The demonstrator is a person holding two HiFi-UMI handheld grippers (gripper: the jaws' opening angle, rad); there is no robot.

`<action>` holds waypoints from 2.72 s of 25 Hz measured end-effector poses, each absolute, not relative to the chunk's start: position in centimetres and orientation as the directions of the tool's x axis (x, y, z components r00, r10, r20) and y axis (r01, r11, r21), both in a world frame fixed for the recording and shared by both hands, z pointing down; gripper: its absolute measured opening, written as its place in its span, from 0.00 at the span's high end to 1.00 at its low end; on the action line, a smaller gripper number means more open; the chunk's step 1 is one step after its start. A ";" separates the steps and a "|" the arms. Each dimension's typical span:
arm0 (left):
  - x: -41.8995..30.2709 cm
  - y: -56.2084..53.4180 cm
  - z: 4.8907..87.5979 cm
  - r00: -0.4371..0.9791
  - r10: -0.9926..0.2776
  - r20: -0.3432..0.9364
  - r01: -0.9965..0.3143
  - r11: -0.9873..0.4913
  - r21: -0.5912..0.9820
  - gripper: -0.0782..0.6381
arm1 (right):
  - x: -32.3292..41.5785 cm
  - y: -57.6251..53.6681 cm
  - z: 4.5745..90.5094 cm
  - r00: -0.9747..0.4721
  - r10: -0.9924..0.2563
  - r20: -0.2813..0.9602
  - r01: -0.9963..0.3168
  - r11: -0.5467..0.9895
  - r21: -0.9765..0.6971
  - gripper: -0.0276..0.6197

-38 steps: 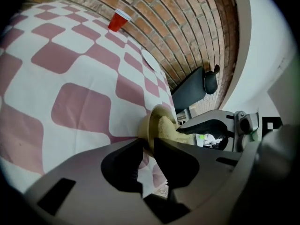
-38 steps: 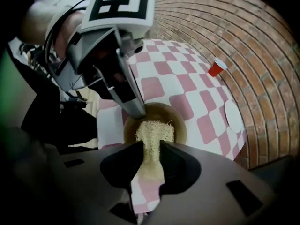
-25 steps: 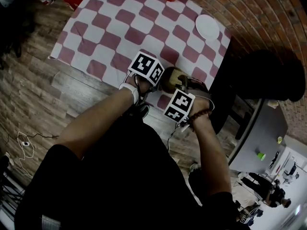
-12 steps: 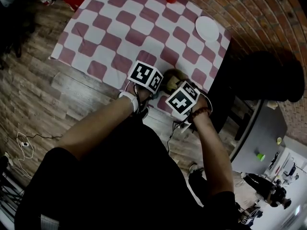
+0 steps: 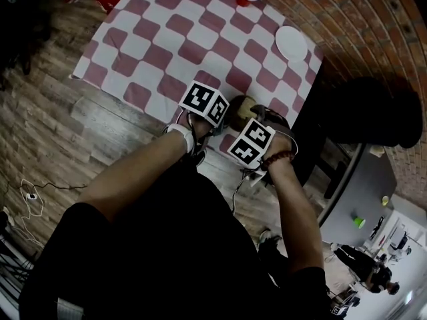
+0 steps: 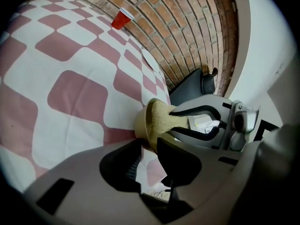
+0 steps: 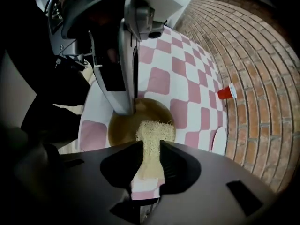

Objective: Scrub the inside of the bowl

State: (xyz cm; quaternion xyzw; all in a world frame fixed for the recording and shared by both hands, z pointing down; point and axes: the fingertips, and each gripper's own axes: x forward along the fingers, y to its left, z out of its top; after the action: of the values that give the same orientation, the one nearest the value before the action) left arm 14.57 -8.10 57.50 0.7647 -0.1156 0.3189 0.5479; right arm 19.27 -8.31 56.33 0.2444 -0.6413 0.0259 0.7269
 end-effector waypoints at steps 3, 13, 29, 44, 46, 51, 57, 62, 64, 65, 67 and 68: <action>14.5 -7.8 56.4 0.790 0.175 0.588 -0.485 -0.409 0.773 0.74 | 18.6 -8.5 56.4 0.111 -0.289 0.951 -0.410 0.858 0.309 0.77; 12.1 -5.7 54.7 0.835 0.182 0.520 -0.423 -0.391 0.817 0.71 | 15.2 -8.0 55.3 -0.074 -0.259 0.963 -0.508 0.841 0.187 0.77; 12.1 -5.5 54.8 0.854 0.176 0.489 -0.404 -0.368 0.838 0.71 | 17.5 -8.6 56.0 0.022 -0.270 0.963 -0.468 0.848 0.249 0.77; 11.9 -5.4 54.9 0.858 0.175 0.482 -0.403 -0.350 0.846 0.71 | 15.7 -5.5 55.6 -0.042 -0.207 0.977 -0.459 0.873 0.165 0.77; 12.0 -5.3 55.0 0.857 0.178 0.483 -0.404 -0.349 0.846 0.71 | 16.7 -5.7 55.8 -0.012 -0.208 0.978 -0.457 0.871 0.180 0.77; 12.2 -5.2 55.0 0.855 0.184 0.485 -0.404 -0.349 0.845 0.71 | 18.9 -7.7 56.4 0.066 -0.246 0.967 -0.464 0.850 0.248 0.77; 12.2 -5.3 55.1 0.856 0.179 0.486 -0.407 -0.348 0.845 0.71 | 17.6 -9.4 56.2 0.037 -0.267 0.963 -0.506 0.826 0.248 0.77; 12.1 -5.5 55.1 0.859 0.173 0.482 -0.406 -0.343 0.847 0.71 | 15.7 -9.4 55.8 -0.010 -0.270 0.963 -0.508 0.830 0.228 0.77; 12.1 -5.5 55.0 0.863 0.168 0.477 -0.403 -0.341 0.849 0.71 | 14.8 -9.0 55.6 -0.040 -0.268 0.963 -0.500 0.840 0.213 0.77; 12.2 -5.5 55.0 0.864 0.166 0.475 -0.402 -0.340 0.850 0.71 | 14.5 -8.8 55.6 -0.053 -0.266 0.963 -0.489 0.847 0.207 0.77; 12.2 -5.5 54.9 0.865 0.163 0.475 -0.400 -0.350 0.847 0.71 | 14.0 -8.2 55.5 -0.070 -0.258 0.964 -0.463 0.864 0.198 0.77; 12.2 -5.5 54.8 0.863 0.164 0.477 -0.398 -0.360 0.844 0.71 | 13.9 -7.8 55.5 -0.075 -0.253 0.965 -0.452 0.871 0.193 0.77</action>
State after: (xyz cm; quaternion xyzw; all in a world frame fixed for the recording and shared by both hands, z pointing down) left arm 12.23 -5.47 54.81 0.7856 -0.0747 0.2505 0.5607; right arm 13.93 -7.85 55.51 0.2416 -0.7290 0.0782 0.6356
